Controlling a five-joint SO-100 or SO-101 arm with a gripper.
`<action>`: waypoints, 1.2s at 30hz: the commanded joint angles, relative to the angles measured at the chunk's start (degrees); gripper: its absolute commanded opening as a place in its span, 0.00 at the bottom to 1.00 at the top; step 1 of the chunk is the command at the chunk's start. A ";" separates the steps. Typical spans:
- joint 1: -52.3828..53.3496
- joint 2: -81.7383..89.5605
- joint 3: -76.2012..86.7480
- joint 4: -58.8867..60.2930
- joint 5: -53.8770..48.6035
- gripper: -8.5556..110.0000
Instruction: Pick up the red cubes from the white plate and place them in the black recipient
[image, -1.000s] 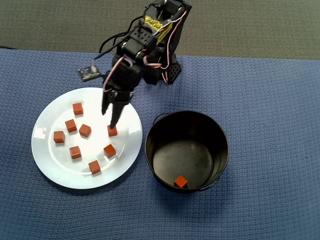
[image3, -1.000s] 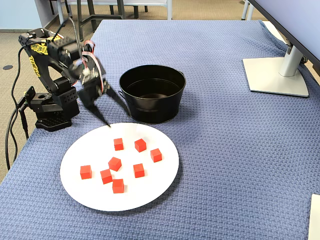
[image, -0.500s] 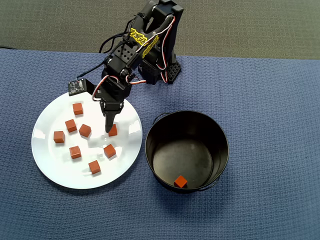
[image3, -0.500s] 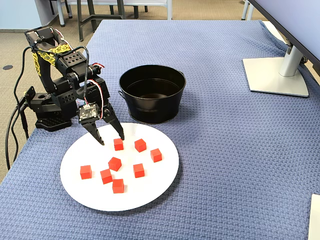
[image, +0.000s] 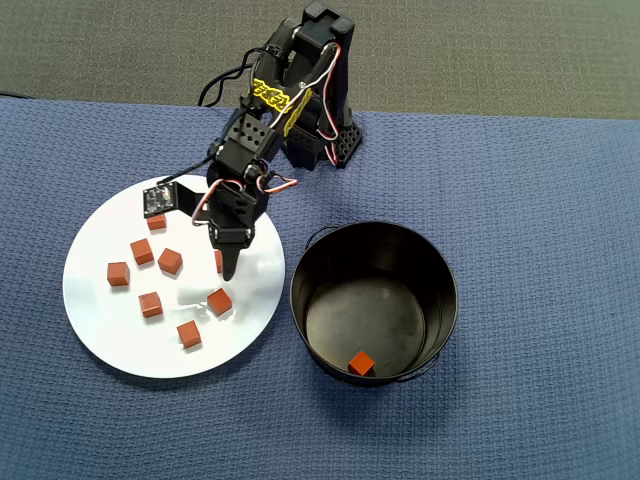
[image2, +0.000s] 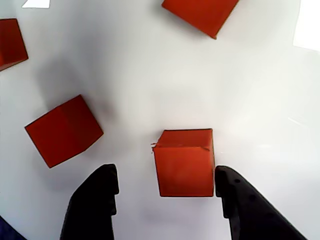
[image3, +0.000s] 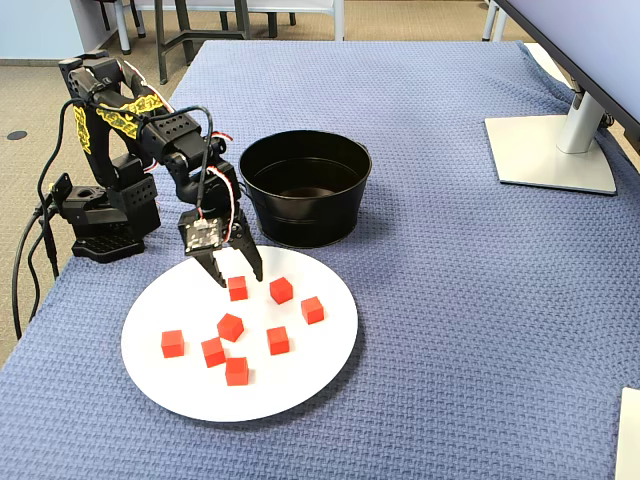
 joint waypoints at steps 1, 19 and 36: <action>-2.02 -0.53 -3.78 -1.05 2.20 0.20; -0.09 2.99 -2.02 -3.69 2.11 0.07; -15.82 33.22 -17.75 19.95 24.79 0.07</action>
